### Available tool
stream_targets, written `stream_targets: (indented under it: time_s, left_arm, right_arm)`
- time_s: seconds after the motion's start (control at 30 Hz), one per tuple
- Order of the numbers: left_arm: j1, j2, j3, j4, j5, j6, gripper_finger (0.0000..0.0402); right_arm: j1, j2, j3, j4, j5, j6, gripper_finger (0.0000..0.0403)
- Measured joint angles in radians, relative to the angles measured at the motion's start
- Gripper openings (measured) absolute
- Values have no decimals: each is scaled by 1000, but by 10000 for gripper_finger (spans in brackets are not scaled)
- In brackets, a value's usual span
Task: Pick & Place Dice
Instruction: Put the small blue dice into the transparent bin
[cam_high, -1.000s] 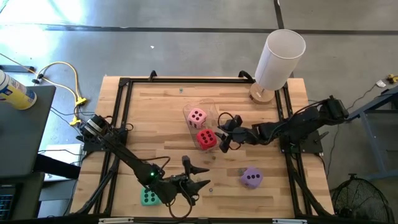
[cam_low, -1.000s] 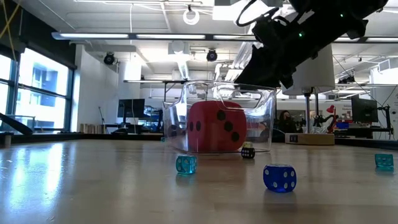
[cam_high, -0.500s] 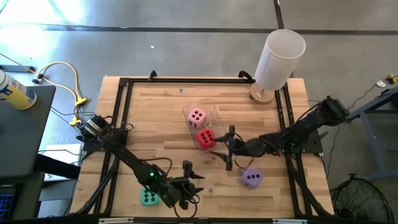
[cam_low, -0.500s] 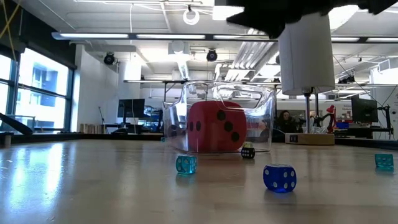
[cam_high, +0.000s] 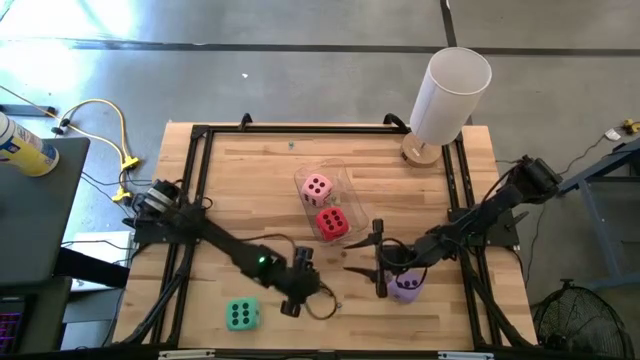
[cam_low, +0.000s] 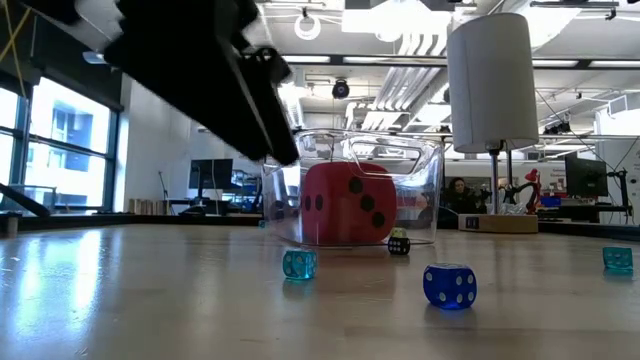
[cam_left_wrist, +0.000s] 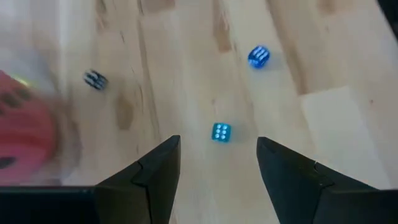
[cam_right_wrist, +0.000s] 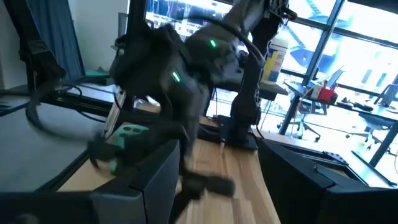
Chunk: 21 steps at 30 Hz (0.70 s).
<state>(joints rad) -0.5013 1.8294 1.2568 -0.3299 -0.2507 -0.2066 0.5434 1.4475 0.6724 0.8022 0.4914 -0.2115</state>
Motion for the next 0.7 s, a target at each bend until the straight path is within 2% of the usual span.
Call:
stream_targets:
  time_s: [0.13,0.23,0.7]
  left_arm:
    - [47,38,-1,2,136,23,203]
    - [56,50,-1,14,175,23,199]
    - [59,49,-1,35,168,130,197]
  right_arm:
    - [-1,0,0,1,0,0,211]
    - [-1,0,0,0,-1,0,211]
    - [0,0,0,3,-4,0,212]
